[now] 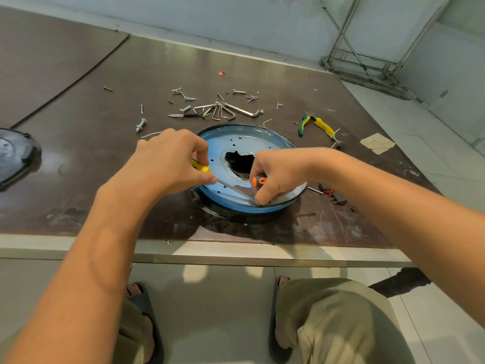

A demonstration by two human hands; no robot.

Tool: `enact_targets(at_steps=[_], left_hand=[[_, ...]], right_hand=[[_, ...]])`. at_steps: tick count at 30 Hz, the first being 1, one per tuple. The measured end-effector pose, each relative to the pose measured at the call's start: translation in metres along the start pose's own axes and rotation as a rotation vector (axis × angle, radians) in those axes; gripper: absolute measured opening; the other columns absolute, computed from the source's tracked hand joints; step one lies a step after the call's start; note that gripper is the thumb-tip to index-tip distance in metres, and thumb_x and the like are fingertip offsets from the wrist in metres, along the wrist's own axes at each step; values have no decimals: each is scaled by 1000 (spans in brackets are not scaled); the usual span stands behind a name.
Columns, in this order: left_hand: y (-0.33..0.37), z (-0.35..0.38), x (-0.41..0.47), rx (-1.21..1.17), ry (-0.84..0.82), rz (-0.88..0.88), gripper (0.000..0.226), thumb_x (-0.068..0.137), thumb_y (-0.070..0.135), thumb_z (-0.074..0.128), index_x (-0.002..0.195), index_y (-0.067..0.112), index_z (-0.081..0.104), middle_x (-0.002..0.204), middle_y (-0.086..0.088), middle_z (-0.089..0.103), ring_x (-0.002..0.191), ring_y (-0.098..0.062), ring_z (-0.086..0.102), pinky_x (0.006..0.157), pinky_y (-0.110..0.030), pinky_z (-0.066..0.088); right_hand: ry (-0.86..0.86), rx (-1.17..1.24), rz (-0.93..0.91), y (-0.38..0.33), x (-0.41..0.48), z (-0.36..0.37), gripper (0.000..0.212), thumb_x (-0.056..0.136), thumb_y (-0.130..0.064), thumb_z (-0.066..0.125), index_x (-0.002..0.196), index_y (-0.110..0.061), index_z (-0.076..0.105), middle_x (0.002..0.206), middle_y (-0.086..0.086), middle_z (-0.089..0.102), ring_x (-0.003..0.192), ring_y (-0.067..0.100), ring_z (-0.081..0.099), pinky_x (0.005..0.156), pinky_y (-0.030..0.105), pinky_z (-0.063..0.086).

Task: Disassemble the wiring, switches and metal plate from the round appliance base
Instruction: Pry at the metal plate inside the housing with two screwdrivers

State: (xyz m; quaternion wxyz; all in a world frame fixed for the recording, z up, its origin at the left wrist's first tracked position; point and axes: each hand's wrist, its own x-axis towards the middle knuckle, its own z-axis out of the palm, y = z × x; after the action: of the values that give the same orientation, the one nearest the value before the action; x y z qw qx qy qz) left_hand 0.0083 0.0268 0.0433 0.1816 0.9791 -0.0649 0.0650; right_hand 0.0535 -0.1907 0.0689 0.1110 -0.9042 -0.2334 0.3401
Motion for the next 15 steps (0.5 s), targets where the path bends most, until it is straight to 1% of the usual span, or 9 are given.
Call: enact_targets(at_steps=[2,4,5,7,8,10,11,13,15], left_hand=[[1,-1,1,-8,-12,-13,32,67,59,80,73,34,62,89,12,63,92,-21,53,86,-49,47],[0,-1,1,-18,-14,-15,32,67,60,81,72,34,61,88,13,64,91,-21,55,86,-50,48],[-1,-1,1,-21,-11,-12,32,67,60,80,72,34,61,87,13,64,91,-20,55,86,-49,48],[-1,0,0,-22,-2,-4,32,68,59,79,73,35,60,86,15,63,91,-19,55,86,-47,46],[-2,0,0,-20,-3,1,32,68,60,78,74,35,60,86,15,63,91,-18,54,86,-47,46],[-2,0,0,-10,-11,7,32,69,61,77,77,35,60,87,16,61,92,-17,53,85,-47,46],[-2,1,0,-6,-12,8,33,70,62,76,78,35,60,87,17,61,92,-17,53,85,-47,46],[-3,1,0,1,-3,-1,34,69,63,75,78,35,59,86,17,60,90,-17,53,83,-46,47],[-2,3,0,16,8,-8,35,69,64,74,78,35,58,85,18,57,91,-17,51,82,-45,48]], right_hand=[[81,-30,-5,-2,-9,-11,31,83,-26,75,57,-21,60,54,-5,57,56,16,50,58,33,42],[188,-44,-17,4,-24,-24,31,84,-28,72,56,-21,61,51,-8,56,51,12,49,54,28,42],[239,-43,-14,11,-34,-30,30,84,-29,71,57,-20,63,52,-7,56,49,11,49,52,26,42],[307,-20,29,32,-52,-39,28,86,-28,67,62,-15,63,53,-1,58,47,14,47,49,26,42],[320,0,70,45,-60,-40,28,86,-28,64,63,-12,62,54,4,59,45,16,46,48,28,41],[340,48,170,72,-69,-38,29,88,-25,62,70,-3,62,58,12,59,41,19,43,42,24,39],[356,76,220,84,-71,-34,28,89,-23,62,71,-3,61,58,12,59,39,19,42,40,23,37],[374,163,293,104,-72,-22,24,90,-20,59,70,-8,60,55,6,57,38,18,40,39,22,34],[372,308,307,118,-71,-9,26,92,-17,56,66,-11,58,53,5,53,36,16,37,38,20,30]])
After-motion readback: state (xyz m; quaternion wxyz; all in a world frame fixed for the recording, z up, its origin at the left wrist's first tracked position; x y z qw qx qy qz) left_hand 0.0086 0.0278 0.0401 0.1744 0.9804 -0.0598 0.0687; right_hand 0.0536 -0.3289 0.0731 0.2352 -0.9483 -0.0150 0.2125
